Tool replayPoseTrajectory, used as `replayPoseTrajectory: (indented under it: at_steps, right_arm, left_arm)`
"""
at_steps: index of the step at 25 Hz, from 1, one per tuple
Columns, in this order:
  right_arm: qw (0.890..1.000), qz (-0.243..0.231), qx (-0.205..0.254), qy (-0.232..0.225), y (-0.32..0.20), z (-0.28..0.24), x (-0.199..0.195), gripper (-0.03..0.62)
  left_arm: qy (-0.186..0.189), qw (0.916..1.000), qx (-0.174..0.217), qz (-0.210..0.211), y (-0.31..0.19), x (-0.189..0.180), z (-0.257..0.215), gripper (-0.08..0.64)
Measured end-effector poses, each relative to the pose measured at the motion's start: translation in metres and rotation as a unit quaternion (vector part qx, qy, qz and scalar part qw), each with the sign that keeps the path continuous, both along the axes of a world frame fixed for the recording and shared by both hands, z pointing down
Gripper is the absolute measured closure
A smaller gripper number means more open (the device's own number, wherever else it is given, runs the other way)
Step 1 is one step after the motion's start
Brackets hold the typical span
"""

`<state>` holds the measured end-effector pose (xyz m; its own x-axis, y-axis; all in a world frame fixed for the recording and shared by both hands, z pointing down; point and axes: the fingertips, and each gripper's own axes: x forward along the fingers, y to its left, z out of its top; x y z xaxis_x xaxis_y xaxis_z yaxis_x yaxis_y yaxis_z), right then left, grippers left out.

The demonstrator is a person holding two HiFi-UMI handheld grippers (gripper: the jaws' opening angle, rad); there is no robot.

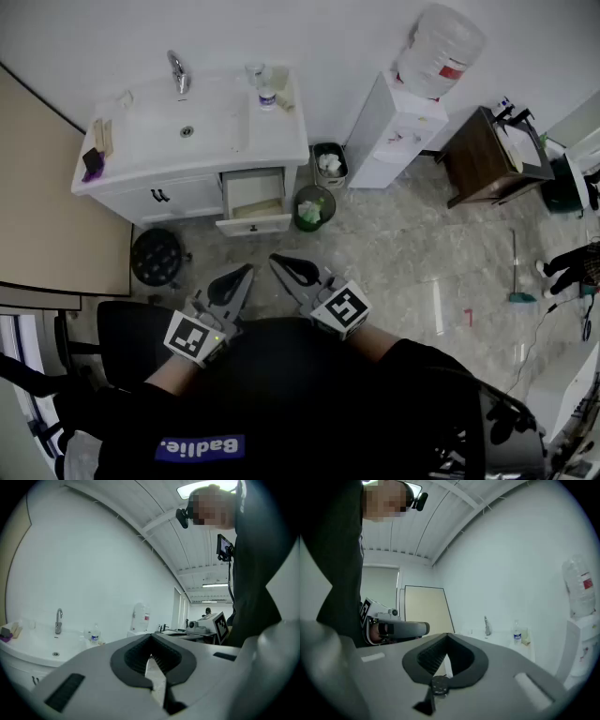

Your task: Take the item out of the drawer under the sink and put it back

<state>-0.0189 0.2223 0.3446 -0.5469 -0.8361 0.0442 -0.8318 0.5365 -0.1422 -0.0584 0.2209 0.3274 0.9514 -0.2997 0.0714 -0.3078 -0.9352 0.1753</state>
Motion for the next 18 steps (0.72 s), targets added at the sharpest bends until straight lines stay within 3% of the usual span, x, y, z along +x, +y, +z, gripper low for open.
replayPoseTrajectory:
  at_steps: [10,18]
  right_arm:
    - [1.0,-0.013,-0.009,0.012,0.0,0.002,-0.003,0.6]
    - [1.0,-0.011,-0.01,-0.019,-0.004,-0.001,0.008,0.6]
  left_arm:
    - [0.0,1.0,-0.005,0.004,-0.001,0.005,0.0,0.557]
    - [-0.006,1.0,-0.004,-0.001,-0.005,0.014,0.002,0.555]
